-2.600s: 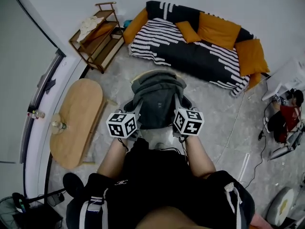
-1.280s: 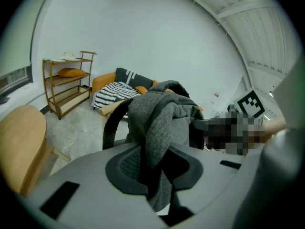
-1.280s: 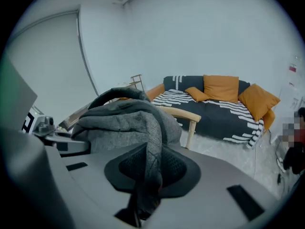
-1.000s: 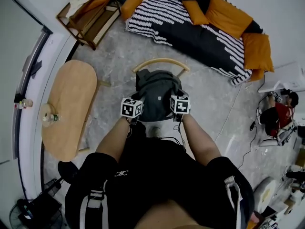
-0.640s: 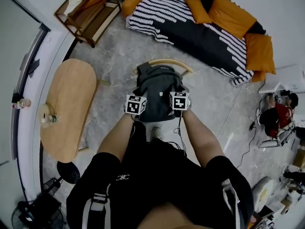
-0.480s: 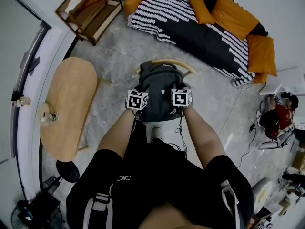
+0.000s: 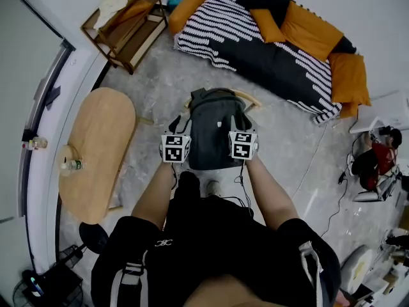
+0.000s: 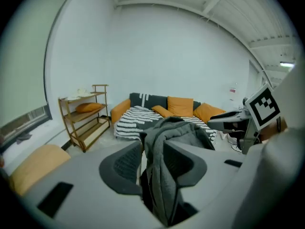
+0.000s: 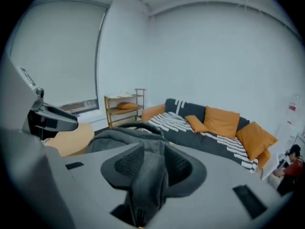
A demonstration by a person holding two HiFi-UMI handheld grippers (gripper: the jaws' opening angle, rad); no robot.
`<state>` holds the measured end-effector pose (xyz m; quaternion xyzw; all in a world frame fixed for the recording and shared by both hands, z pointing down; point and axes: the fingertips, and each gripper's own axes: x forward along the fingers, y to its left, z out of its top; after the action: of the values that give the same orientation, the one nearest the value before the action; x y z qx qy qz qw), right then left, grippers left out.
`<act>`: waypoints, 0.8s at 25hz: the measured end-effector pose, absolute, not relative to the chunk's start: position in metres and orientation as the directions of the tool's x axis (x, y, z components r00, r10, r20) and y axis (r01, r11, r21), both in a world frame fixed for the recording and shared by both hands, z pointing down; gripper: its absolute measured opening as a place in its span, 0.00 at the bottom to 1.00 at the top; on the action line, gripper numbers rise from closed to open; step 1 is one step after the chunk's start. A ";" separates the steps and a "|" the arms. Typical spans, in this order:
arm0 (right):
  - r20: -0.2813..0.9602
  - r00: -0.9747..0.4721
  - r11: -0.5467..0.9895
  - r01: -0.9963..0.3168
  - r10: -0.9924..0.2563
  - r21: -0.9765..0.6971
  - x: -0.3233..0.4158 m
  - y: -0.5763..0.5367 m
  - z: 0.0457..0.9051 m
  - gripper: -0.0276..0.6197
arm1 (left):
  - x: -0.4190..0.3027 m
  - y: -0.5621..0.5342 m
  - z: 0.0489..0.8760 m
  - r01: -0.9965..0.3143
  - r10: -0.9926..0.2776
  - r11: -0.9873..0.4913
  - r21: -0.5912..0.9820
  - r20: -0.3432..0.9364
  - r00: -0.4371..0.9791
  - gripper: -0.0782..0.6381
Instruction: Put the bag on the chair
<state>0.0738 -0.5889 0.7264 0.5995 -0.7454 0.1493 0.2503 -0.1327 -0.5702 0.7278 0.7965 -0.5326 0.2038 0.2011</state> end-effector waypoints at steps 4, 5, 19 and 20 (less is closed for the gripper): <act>0.380 -0.191 0.237 -0.969 -0.905 0.076 0.074 -0.569 0.643 0.07 | -0.127 -0.552 0.654 -0.937 -0.848 -0.350 0.022 0.416 0.327 0.18; 0.341 -0.202 0.238 -0.969 -0.918 0.067 0.075 -0.565 0.621 0.07 | -0.125 -0.547 0.634 -0.940 -0.866 -0.342 0.010 0.386 0.319 0.17; 0.084 -0.391 0.393 -0.920 -0.916 -0.002 0.092 -0.440 0.475 0.06 | -0.086 -0.428 0.493 -0.954 -0.949 -0.275 -0.118 0.192 0.249 0.14; 0.079 -0.392 0.393 -0.920 -0.916 -0.010 0.094 -0.436 0.474 0.06 | -0.084 -0.424 0.489 -0.955 -0.949 -0.276 -0.113 0.192 0.251 0.14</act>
<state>0.0938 -0.4365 0.4736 0.5504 -0.8340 0.0261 0.0303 -0.0836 -0.4240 0.4894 0.7909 -0.6017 0.1111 0.0132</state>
